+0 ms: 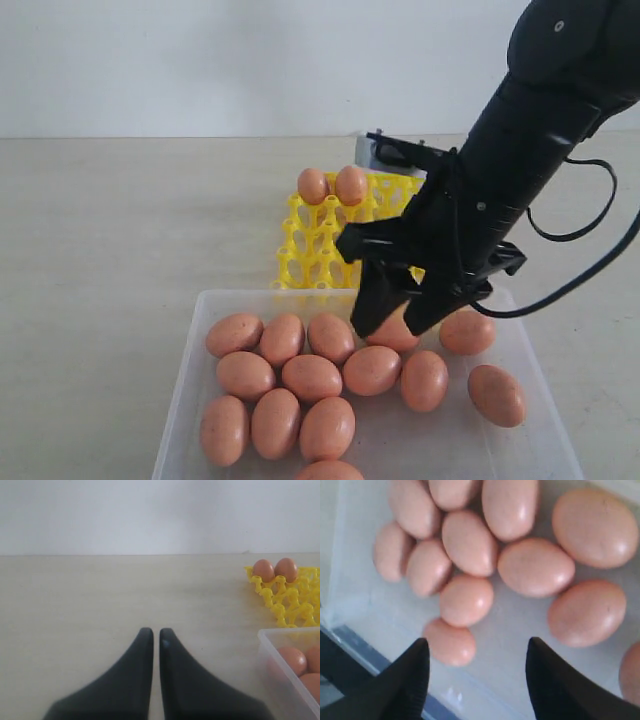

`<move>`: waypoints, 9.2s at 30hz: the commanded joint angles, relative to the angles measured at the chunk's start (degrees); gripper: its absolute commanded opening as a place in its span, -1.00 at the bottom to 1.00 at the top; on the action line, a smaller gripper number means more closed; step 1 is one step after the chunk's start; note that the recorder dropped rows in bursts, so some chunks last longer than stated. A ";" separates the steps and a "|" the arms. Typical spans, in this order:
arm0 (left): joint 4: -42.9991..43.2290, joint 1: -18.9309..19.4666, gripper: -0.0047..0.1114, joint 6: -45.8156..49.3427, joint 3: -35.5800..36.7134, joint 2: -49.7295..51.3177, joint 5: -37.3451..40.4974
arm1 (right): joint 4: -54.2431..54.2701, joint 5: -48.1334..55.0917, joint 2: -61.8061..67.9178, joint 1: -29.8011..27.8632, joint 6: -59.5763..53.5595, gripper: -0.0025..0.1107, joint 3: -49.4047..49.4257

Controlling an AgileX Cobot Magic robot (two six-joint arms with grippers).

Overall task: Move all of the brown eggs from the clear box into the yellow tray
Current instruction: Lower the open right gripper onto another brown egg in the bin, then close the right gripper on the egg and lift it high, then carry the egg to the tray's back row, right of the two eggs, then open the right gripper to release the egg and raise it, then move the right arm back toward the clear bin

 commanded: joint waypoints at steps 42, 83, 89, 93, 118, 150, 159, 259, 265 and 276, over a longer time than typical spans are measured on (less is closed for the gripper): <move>-0.06 -0.51 -0.85 0.15 0.23 -0.12 -0.07 | -13.82 -24.99 5.87 5.94 19.97 -0.08 13.65; -0.06 -0.51 -0.85 0.15 0.23 -0.12 -0.07 | -19.99 -84.66 -22.66 5.84 -30.89 -0.96 13.65; -0.06 -0.51 -0.85 0.15 0.23 -0.12 -0.07 | -9.75 -91.55 -12.48 5.84 -27.57 -0.96 12.84; -0.06 -0.51 -0.85 0.15 0.23 -0.12 -0.07 | -4.99 -91.28 -3.66 5.84 -21.49 -0.96 12.32; -0.06 -0.51 -0.85 0.15 0.23 -0.12 -0.07 | -21.99 -106.63 20.27 -3.19 7.86 -0.96 10.69; -0.06 -0.51 -0.85 0.15 0.23 -0.12 -0.07 | -74.33 -94.13 24.88 -12.35 42.99 -0.96 -0.75; -0.06 -0.51 -0.85 0.15 0.23 -0.12 -0.07 | -71.88 -94.13 24.88 -12.35 37.43 -0.96 -0.77; -0.06 -0.51 -0.85 0.15 0.23 -0.12 -0.07 | -131.37 -74.47 -35.42 -12.37 64.01 -0.96 -1.21; -0.06 -0.51 -0.85 0.15 0.23 -0.12 -0.07 | -128.38 -45.82 -34.96 -12.37 45.86 -0.96 -1.21; -0.06 -0.51 -0.85 0.15 0.23 -0.12 -0.07 | -34.12 -8.26 -29.58 -12.25 -15.14 -0.96 -1.21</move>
